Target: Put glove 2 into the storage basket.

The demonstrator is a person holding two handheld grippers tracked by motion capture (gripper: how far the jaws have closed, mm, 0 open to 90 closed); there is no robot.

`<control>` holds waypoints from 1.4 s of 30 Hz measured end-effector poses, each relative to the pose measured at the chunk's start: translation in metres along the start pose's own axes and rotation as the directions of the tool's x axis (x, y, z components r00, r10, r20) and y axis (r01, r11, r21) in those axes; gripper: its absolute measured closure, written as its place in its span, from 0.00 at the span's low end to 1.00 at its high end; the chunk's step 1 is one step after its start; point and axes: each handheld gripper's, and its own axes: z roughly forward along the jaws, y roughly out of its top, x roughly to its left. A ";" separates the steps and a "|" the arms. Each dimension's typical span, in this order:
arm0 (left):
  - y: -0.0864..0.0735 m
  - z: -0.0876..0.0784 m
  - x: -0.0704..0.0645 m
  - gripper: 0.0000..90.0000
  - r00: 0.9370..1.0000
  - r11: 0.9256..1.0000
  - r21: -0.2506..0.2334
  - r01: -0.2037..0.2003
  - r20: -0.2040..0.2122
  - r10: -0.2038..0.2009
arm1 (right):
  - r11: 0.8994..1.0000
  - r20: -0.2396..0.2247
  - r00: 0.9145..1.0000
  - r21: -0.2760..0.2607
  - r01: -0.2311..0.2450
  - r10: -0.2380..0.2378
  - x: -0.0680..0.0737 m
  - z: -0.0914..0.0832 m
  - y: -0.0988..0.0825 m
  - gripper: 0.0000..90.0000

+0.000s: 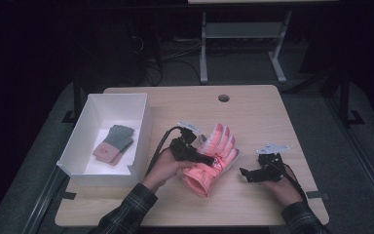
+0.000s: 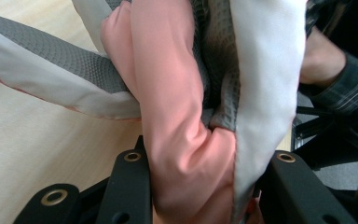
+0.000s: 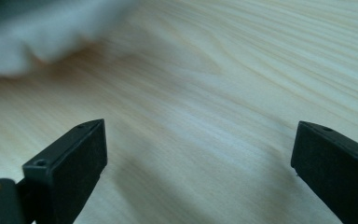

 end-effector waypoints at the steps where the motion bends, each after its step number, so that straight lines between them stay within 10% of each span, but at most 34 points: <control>1: 0.001 -0.003 -0.002 0.71 1.000 1.000 0.002 -0.002 -0.005 0.002 | 1.000 0.005 1.000 0.000 0.006 -0.006 0.000 0.001 0.000 0.03; 25: 0.045 -0.108 -0.026 0.71 0.987 0.994 -0.112 -0.015 -0.161 -0.004 | 1.000 0.031 1.000 -0.008 0.004 -0.004 0.002 0.007 -0.003 0.01; 35: 0.048 -0.189 -0.020 0.71 0.968 0.977 -0.211 -0.002 -0.244 -0.051 | 1.000 0.031 0.999 -0.008 0.005 -0.005 0.001 0.007 -0.003 0.01; 42: 0.027 -0.239 0.005 0.71 0.940 0.965 -0.257 0.047 -0.317 -0.130 | 1.000 0.031 1.000 -0.007 0.005 -0.004 0.001 0.007 -0.003 0.01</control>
